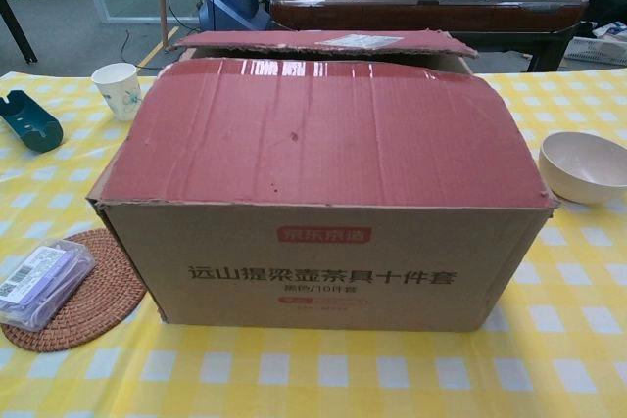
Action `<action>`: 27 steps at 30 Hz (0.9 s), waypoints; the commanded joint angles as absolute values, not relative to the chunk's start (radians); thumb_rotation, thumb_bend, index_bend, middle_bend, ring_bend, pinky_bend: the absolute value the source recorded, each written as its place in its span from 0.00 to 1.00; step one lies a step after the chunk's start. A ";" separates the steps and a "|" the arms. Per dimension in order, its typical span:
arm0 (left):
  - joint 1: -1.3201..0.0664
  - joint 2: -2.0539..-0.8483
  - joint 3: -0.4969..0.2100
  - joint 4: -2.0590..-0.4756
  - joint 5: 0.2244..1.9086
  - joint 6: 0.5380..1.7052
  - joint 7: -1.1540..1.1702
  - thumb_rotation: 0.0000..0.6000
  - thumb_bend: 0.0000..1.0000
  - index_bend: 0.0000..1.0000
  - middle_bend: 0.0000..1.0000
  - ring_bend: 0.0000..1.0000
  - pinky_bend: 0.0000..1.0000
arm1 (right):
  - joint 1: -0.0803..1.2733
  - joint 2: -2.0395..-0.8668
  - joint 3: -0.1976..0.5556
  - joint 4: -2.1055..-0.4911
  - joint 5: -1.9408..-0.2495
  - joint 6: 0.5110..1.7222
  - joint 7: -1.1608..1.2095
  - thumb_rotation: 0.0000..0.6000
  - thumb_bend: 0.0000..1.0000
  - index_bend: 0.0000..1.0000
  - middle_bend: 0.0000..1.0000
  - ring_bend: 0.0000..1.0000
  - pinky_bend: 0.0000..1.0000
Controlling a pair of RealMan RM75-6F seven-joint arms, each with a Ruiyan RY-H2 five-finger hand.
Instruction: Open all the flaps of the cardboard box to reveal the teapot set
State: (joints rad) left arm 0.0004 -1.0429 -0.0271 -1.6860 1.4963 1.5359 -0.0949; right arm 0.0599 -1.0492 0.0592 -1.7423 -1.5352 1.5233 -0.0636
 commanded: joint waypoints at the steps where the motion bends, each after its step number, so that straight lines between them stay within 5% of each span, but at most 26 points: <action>1: -0.001 -1.044 -0.026 -1.686 1.498 1.533 -0.096 1.00 0.39 0.36 0.24 0.13 0.00 | 0.060 -1.049 0.060 -1.744 -1.535 1.522 -0.061 1.00 0.33 0.28 0.25 0.15 0.18; 17: -0.010 -1.041 -0.018 -1.661 1.509 1.517 -0.110 1.00 0.39 0.37 0.24 0.13 0.00 | 0.126 -1.015 0.091 -1.804 -1.559 1.461 -0.109 1.00 0.34 0.28 0.25 0.15 0.18; 27: -0.007 -1.043 -0.014 -1.646 1.506 1.518 -0.112 1.00 0.39 0.37 0.24 0.13 0.00 | 0.309 -0.989 0.178 -1.897 -1.502 1.249 -0.192 1.00 0.34 0.25 0.24 0.15 0.18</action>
